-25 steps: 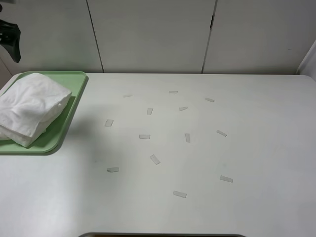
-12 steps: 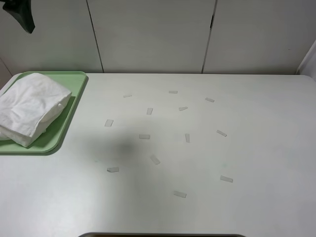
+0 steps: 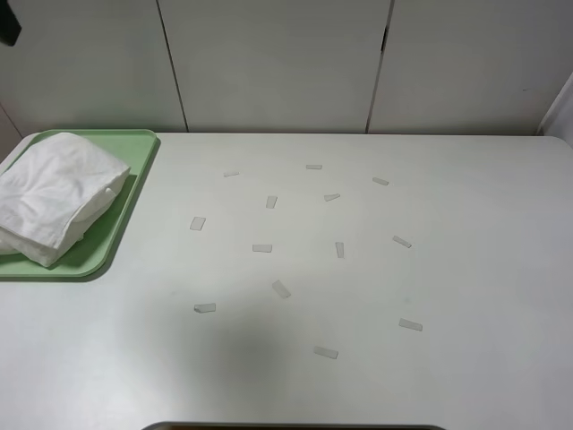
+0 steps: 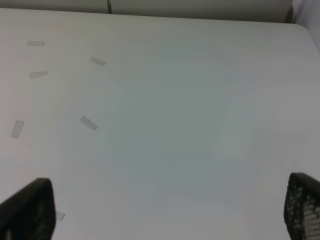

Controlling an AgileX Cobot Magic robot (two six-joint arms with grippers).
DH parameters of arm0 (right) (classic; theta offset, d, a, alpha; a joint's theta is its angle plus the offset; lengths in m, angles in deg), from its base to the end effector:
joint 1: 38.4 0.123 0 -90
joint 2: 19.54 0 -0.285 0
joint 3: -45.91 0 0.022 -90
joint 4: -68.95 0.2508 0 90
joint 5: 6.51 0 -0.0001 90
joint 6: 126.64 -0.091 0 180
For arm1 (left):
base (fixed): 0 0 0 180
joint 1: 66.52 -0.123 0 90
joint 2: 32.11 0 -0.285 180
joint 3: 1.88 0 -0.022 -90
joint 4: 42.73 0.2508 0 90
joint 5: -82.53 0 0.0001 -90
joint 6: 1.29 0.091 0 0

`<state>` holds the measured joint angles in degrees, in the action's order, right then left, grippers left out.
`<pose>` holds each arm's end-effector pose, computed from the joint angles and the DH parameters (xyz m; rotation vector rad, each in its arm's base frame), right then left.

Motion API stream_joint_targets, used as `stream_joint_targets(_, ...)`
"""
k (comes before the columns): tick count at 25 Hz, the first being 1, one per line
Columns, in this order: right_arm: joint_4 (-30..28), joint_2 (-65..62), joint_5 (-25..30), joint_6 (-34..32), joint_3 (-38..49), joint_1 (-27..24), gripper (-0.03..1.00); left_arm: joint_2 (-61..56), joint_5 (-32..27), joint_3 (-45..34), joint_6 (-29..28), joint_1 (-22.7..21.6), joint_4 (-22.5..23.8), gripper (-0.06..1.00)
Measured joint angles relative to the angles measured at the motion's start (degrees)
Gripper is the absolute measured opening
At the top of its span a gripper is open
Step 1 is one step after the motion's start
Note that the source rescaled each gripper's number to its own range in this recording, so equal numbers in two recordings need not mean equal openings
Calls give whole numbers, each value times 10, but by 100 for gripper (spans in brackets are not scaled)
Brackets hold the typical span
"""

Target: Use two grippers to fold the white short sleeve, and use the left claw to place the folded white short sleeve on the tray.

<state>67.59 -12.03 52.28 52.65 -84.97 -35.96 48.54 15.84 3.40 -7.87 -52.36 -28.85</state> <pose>-0.0030 -0.0020 0.2774 -0.0299 2.0140 0.0067 0.2435 -0.0407 0.4194 0.1853 2.4376 0.1574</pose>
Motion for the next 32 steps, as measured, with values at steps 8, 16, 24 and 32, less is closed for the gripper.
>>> stream_joint_targets(8, 0, 0, 0, 0, 0, 0, 100, -157, -1, -124, -20, 3, -19, 100)
stream_joint_targets(16, 0, 0, 0, 0, 0, 0, 100, -328, 0, -251, -21, 3, -44, 99)
stream_joint_targets(24, 0, 0, 0, 0, 0, 0, 100, -547, 0, -383, -14, 3, -99, 99)
stream_joint_targets(32, 0, 0, 0, 0, 0, 0, 100, -669, 0, -405, 6, 3, -105, 99)
